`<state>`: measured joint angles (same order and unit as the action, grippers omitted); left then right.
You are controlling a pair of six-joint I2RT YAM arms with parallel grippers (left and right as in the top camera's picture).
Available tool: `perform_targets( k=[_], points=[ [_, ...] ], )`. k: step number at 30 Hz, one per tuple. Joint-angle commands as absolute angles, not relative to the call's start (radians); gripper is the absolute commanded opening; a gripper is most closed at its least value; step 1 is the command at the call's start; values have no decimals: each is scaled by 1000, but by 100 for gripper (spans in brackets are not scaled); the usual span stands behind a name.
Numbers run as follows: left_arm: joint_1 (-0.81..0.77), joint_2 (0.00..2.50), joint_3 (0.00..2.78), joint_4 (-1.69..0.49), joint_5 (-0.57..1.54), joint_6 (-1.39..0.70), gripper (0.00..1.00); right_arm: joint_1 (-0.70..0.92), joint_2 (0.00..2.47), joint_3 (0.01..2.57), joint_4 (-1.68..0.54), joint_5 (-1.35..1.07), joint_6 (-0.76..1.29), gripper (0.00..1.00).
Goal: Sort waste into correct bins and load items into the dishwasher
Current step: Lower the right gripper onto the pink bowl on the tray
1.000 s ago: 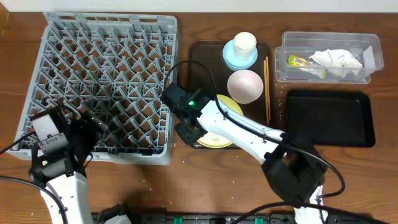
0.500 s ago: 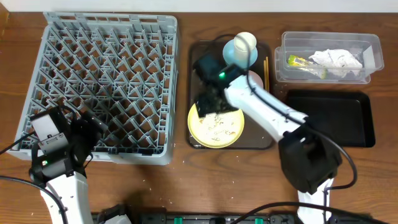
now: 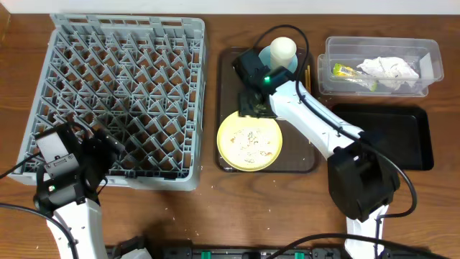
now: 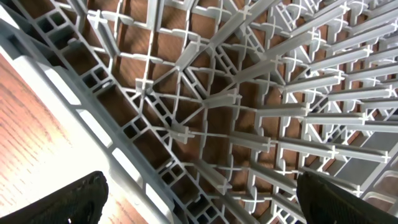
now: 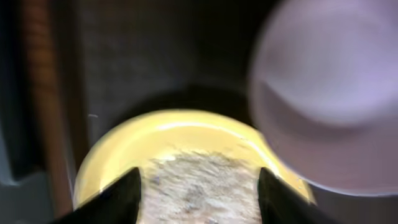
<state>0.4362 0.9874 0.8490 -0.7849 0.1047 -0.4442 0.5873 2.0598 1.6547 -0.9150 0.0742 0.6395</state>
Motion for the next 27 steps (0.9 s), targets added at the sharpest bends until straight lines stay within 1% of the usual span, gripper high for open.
perform_targets(
  k=[1,4,6,9,10,11,12,13,17,19,27],
  points=[
    [440,988,870,-798,92,-435,98,587,2031,1674,-955,101,669,43],
    [440,988,870,-807,92,-435,98,586,2031,1674,-1002,50,669,35],
    [440,988,870,-807,93,-435,98,586,2031,1674,-1032,55,667,34],
    [440,988,870,-807,93,-435,98,586,2031,1673,-1074,140,664,34],
    [440,988,870,-807,93,-435,98,586,2031,1673,-1082,177,664,35],
    [440,988,870,-807,93,-435,98,586,2031,1673,-1085,209,664,38],
    [440,988,870,-807,93,-435,98,586,2031,1673,-1083,238,659,43],
    [440,988,870,-807,93,-435,98,586,2031,1673,-1072,246,638,45],
    [440,988,870,-807,93,-435,98,583,2031,1674,-1000,171,458,51],
    [440,988,870,-807,93,-435,98,581,2031,1679,-978,125,382,56],
    [440,988,870,-807,93,-435,98,562,2031,1811,-1016,134,325,59]
  ],
)
